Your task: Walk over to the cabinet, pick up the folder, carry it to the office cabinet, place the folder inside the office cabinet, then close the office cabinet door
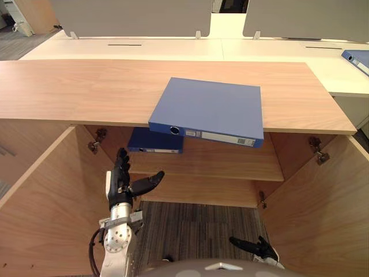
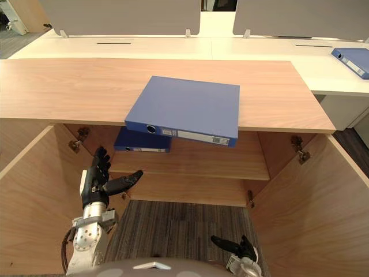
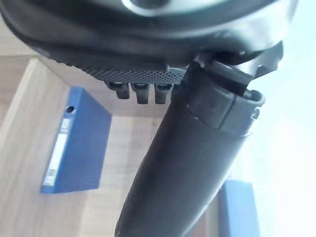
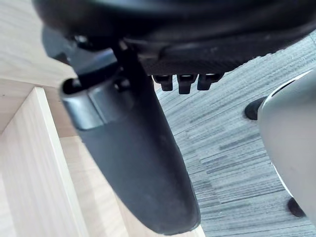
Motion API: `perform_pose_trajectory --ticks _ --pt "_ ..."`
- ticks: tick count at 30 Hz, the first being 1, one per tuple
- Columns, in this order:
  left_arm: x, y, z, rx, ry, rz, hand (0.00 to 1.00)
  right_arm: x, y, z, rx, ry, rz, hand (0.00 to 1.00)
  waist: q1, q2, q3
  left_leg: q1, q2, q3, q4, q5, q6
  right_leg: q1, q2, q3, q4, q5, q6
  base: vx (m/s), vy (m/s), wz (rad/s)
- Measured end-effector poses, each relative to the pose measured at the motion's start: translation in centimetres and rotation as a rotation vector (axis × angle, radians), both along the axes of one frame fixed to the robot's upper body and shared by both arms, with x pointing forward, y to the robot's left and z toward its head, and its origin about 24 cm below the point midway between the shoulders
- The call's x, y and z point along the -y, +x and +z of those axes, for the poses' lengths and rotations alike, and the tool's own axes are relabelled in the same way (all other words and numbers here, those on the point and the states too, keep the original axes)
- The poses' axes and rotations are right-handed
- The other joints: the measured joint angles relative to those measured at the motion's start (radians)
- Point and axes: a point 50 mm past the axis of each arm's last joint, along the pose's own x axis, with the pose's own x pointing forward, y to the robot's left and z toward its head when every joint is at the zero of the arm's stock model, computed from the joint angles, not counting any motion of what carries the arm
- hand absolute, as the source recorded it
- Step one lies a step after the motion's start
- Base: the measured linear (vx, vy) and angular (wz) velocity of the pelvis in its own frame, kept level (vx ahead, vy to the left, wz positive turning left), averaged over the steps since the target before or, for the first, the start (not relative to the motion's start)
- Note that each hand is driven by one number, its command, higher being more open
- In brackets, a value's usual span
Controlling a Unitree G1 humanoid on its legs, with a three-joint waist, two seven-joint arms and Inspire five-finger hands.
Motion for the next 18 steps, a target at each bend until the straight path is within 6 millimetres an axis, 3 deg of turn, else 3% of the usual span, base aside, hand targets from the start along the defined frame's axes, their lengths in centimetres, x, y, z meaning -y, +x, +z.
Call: perform_pose_trajectory --ticks 6,12,18 --pt "0.9 0.0 1.8 0.091 -0.039 0.001 1.00 -0.4 -0.2 -0.1 0.000 0.006 0.001 1.00 0.003 -0.011 -0.008 -0.017 0.013 -0.019 0.058 -0.032 -0.003 0.025 0.003 0.003 -0.010 0.000 0.000 0.02 -0.025 0.09" --pt "0.8 -0.2 6.7 0.320 -0.011 0.035 1.00 -0.4 -0.5 -0.1 -0.004 0.004 -0.003 1.00 0.023 -0.008 -0.012 -0.014 0.015 -0.027 0.054 -0.036 -0.004 0.034 0.004 0.002 -0.016 0.001 0.001 -0.01 -0.015 0.04" --pt "0.3 -0.7 9.3 0.425 0.098 0.084 1.00 -0.4 -0.7 -0.1 -0.009 0.004 -0.004 1.00 0.023 0.000 -0.021 -0.005 0.010 -0.047 0.051 -0.033 -0.001 0.050 0.001 0.002 -0.016 0.005 0.008 -0.01 0.001 0.09"
